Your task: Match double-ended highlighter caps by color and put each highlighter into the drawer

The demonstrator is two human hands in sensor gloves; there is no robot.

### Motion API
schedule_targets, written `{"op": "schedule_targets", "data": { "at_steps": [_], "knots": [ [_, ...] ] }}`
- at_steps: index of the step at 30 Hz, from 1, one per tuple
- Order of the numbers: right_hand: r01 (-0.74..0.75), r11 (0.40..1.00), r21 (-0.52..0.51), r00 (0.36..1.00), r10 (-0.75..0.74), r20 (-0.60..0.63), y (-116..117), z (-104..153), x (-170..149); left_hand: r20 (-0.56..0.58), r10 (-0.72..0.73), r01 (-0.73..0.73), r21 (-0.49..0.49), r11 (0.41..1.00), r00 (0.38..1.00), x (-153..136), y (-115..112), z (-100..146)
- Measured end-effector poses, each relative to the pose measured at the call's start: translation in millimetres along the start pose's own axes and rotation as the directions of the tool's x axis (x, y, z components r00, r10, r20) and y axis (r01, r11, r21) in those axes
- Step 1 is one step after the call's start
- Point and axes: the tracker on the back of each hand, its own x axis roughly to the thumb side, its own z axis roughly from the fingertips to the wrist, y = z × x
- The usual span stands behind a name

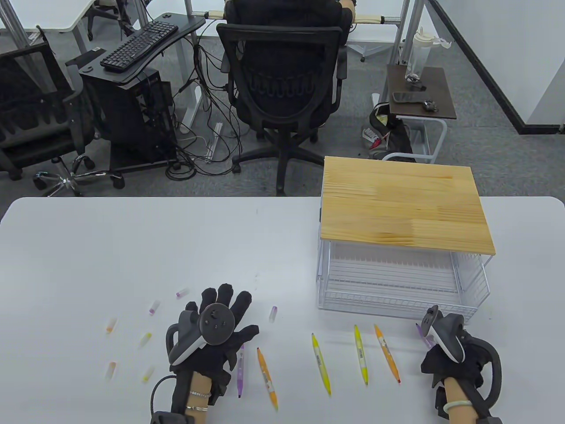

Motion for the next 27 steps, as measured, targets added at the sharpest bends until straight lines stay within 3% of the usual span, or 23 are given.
{"op": "schedule_targets", "data": {
  "at_steps": [12, 21, 27],
  "knots": [
    [0.170, 0.985, -0.042, 0.980, -0.165, 0.107, -13, 18, -20, 0.009, 0.035, -0.035, 0.022, 0.999, 0.999, -4, 5, 4],
    [0.156, 0.975, -0.155, 0.943, -0.100, 0.318, -36, 68, 26, 0.010, 0.037, -0.037, 0.022, 0.999, 0.999, -4, 5, 4],
    [0.183, 0.970, -0.158, 0.893, -0.097, 0.440, -45, 96, 52, 0.012, 0.043, -0.043, 0.029, 0.999, 0.999, -4, 6, 4]
  ]
}}
